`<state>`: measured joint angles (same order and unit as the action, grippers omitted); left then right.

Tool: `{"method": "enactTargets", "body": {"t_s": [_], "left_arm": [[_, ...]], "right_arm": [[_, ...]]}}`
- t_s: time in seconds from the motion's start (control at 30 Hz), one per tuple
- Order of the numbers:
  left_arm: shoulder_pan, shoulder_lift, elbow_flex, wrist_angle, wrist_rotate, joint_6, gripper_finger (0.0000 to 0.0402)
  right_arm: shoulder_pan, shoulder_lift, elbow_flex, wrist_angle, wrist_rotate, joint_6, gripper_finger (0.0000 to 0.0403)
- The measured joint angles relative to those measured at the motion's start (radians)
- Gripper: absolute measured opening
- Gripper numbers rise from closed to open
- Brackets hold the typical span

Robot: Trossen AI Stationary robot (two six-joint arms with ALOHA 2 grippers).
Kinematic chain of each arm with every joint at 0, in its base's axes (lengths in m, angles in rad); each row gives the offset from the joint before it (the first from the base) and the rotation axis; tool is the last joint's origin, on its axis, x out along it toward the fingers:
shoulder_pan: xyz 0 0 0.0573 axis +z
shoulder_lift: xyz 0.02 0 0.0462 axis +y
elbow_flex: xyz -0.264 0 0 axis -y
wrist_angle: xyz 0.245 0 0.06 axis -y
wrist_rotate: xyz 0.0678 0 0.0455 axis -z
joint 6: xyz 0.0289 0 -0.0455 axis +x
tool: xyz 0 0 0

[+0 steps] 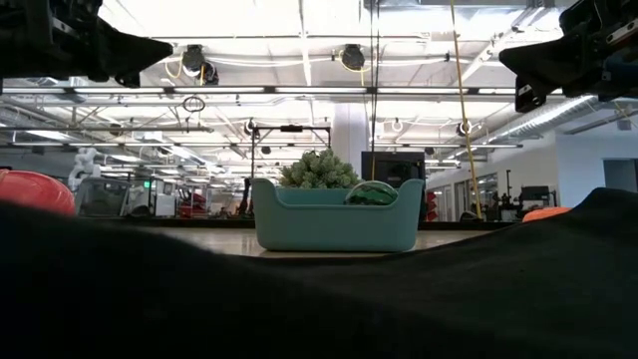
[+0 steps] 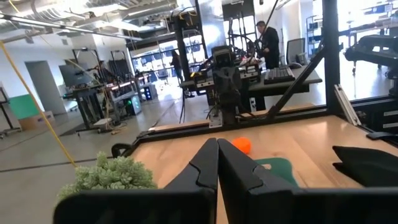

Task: Pick and placing Produce into tupperware
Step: Put the pumpkin toy into the bin

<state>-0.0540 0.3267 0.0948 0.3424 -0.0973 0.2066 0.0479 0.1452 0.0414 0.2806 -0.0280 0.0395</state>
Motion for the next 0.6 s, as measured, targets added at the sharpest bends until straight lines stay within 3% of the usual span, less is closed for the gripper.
{"method": "enactTargets", "body": {"t_s": [0.33, 0.6], "left_arm": [[0.000, 0.000, -0.001, -0.028, -0.009, -0.002, 0.0013], [0.000, 0.000, -0.002, -0.059, -0.009, -0.009, 0.0007]], "right_arm": [[0.000, 0.010, 0.026, -0.063, 0.030, 0.070, 0.0000], [-0.001, 0.161, 0.143, -0.147, 0.058, 0.132, 0.0000]]}}
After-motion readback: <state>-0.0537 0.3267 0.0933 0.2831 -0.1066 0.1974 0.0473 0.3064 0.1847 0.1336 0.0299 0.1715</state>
